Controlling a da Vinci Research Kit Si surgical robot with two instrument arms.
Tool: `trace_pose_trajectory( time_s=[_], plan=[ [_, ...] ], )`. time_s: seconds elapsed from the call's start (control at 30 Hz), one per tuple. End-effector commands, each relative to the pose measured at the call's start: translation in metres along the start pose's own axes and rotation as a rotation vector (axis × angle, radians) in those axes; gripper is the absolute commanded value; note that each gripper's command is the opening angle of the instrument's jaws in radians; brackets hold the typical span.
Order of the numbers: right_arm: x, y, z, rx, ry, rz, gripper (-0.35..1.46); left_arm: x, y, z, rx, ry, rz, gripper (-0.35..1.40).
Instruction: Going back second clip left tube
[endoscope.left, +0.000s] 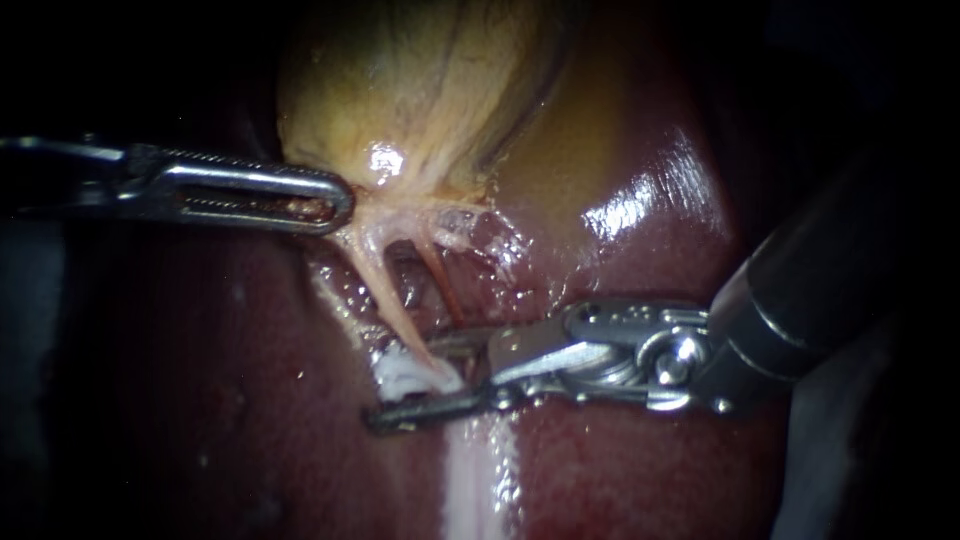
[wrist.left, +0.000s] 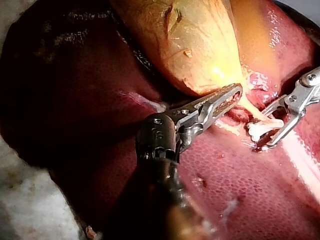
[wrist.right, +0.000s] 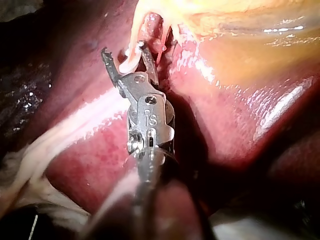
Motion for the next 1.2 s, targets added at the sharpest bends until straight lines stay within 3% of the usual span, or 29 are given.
trace_pose_trajectory(
  time_s=[0.03, 0.6, 1.2],
  plan=[
    [0.0001, 0.0000, -0.0002, -0.004, 0.001, -0.004, 0.48, 0.0000, 0.0000, 0.0000, 0.000, 0.000, 0.000, -0.35],
    [0.0003, -0.0007, -0.0022, 0.004, 0.003, -0.001, 0.49, 0.0000, 0.0000, 0.0000, 0.000, 0.000, 0.000, -0.35],
    [-0.0011, -0.0019, 0.0015, 0.043, -0.013, 0.009, 0.49, 0.0000, 0.0000, 0.0000, 0.000, 0.000, 0.000, -0.35]
  ],
)
